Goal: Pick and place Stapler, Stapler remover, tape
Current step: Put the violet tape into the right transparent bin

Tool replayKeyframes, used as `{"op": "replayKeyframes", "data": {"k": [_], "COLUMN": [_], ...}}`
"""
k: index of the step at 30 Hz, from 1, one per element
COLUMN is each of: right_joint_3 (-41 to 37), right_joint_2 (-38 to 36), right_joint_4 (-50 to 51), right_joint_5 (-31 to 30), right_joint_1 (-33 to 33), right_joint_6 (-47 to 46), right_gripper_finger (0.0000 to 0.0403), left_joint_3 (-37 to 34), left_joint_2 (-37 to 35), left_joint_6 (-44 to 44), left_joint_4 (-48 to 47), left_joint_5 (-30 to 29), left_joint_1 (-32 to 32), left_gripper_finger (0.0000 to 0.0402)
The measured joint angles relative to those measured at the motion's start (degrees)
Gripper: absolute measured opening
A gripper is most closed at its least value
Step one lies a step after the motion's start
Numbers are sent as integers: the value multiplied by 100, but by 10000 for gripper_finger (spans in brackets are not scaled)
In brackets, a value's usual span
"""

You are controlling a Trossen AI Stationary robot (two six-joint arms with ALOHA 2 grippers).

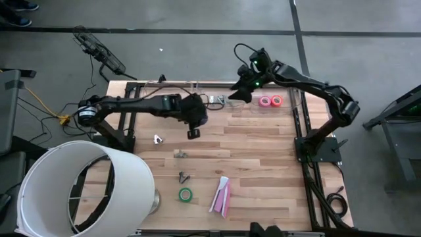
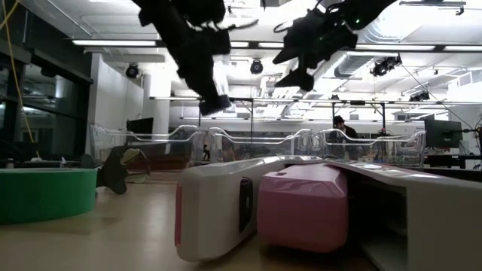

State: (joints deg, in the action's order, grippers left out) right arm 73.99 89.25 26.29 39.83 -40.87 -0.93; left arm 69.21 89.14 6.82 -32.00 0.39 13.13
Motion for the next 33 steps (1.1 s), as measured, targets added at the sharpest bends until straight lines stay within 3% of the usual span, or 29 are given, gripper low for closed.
{"op": "replayKeyframes", "data": {"k": [7, 15, 23, 27, 33], "right_joint_3": [-242, -369, -369, -369, -369], "right_joint_2": [-570, -1213, -1662, -1747, -1727], "right_joint_4": [-93, -1052, -1880, -2281, -2913], "right_joint_5": [-500, -680, -646, -636, -660], "right_joint_1": [159, 430, 530, 552, 888], "right_joint_6": [567, 596, 246, -140, -352], "right_gripper_finger": [348, 348, 348, 348, 348], "left_joint_3": [15, 16, 15, 17, 15], "left_joint_2": [-354, -709, -751, -748, -745], "left_joint_6": [-99, -552, -1676, -1945, -2060], "left_joint_4": [1471, 3394, 5670, 6120, 6218], "left_joint_5": [343, 988, 2350, 2640, 2596], "left_joint_1": [0, 21, 295, 390, 387], "left_gripper_finger": [37, 37, 37, 37, 37]}}
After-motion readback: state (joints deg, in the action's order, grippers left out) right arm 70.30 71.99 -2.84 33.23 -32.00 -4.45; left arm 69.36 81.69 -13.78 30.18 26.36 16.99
